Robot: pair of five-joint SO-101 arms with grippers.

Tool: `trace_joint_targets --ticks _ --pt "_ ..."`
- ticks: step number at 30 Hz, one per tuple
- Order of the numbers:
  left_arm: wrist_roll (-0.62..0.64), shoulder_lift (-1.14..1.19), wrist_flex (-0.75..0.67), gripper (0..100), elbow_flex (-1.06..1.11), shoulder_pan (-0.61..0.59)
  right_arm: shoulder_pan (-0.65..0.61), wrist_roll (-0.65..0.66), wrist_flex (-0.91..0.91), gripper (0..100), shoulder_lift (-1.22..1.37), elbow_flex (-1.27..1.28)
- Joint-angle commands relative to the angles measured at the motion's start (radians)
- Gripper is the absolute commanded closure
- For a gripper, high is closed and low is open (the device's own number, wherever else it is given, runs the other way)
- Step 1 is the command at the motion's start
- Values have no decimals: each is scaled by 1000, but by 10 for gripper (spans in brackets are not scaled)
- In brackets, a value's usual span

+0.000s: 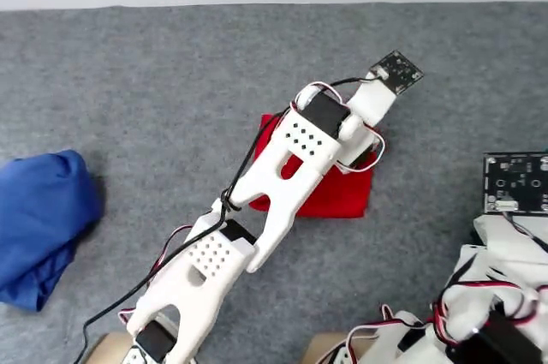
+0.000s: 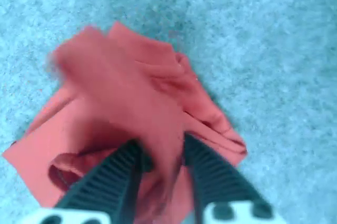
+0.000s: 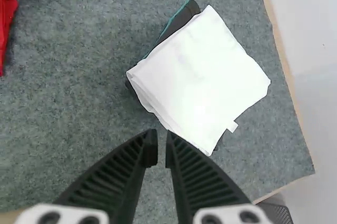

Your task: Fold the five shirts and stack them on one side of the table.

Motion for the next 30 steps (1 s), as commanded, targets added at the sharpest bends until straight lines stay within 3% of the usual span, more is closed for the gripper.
trace_joint_targets --ticks 1,7,13,20,24,30 --pt "-20 -8 57 802 -105 2 10 -9 33 951 -2 -38" --pt "-21 -74 57 801 -104 -72 10 -9 33 951 -2 -38" --pt "-15 -176 57 803 -101 -230 7 -9 28 951 7 -37" --pt "-17 -350 58 958 -79 -442 5 -21 -77 952 8 104" --pt "-20 -554 58 983 48 -555 -10 -55 -130 952 44 132" --pt "-94 -971 57 984 404 -710 -165 -123 -124 952 231 60"
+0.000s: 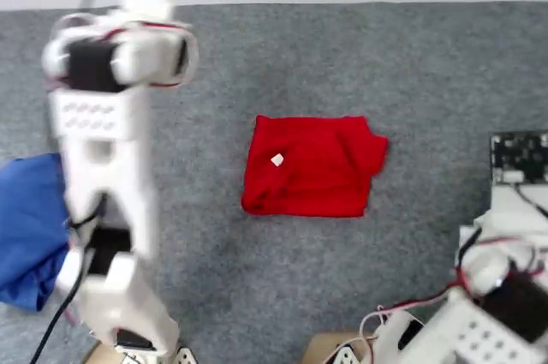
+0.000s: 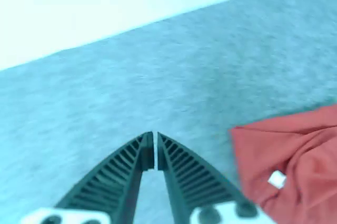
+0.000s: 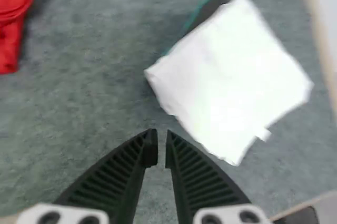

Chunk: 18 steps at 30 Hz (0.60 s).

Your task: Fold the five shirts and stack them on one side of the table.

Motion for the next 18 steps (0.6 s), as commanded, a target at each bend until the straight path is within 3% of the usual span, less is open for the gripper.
trace_joint_targets --ticks 1,11,18 --pt "-61 -311 23 984 217 -89 -93 -78 -16 952 116 -94" --pt "-169 -756 21 984 708 -427 -415 -176 -82 946 478 -198" --pt "-249 -893 20 984 952 -637 -595 -222 -213 817 753 -282"
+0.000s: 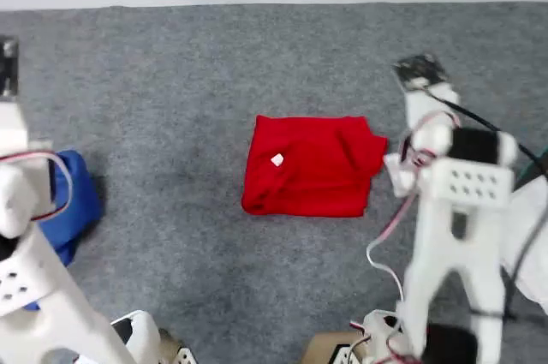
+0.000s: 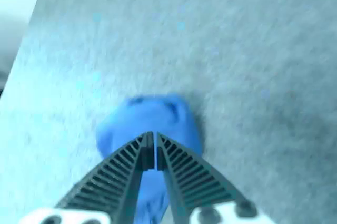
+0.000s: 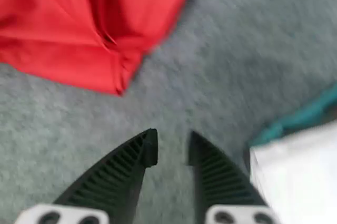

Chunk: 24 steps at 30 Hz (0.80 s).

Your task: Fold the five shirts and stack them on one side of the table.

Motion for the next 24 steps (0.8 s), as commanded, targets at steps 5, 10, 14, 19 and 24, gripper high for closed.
trace_joint_targets --ticks 5,10,14,19,24 --pt "-81 -124 17 985 179 -227 -163 -94 -131 822 269 -215" --pt "-124 -149 3 985 269 -345 -248 -140 -140 822 458 -394" --pt "-130 -150 -64 985 355 -430 -292 -166 -134 822 575 -516" --pt "-130 -152 -129 985 440 -508 -341 -213 -134 822 642 -568" --pt "-130 -152 -161 985 464 -519 -354 -213 -143 822 684 -568"
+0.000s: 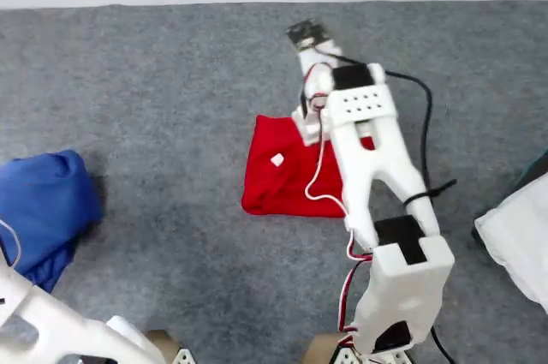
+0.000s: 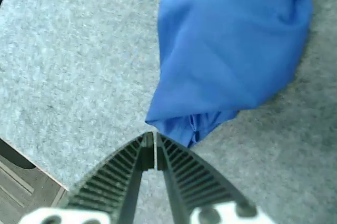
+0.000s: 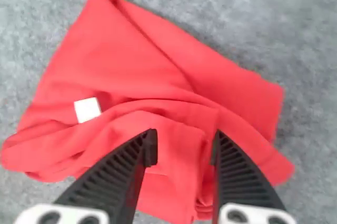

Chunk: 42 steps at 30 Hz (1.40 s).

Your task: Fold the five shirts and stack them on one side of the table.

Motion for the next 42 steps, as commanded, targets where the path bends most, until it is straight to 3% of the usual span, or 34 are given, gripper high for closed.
trace_joint_targets --ticks 1,15,21,28,42 --pt "-8 -20 -26 985 -1 -5 1 -8 -16 822 8 -51" --pt "-8 -12 -74 985 -1 -3 13 -8 -147 824 82 -52" --pt "-8 -12 -74 985 1 -3 13 2 -142 965 93 -52" --pt "-8 -12 -74 985 1 -3 13 57 -131 989 82 -52" --pt "-8 -12 -74 985 1 -3 62 209 196 988 -62 -123"
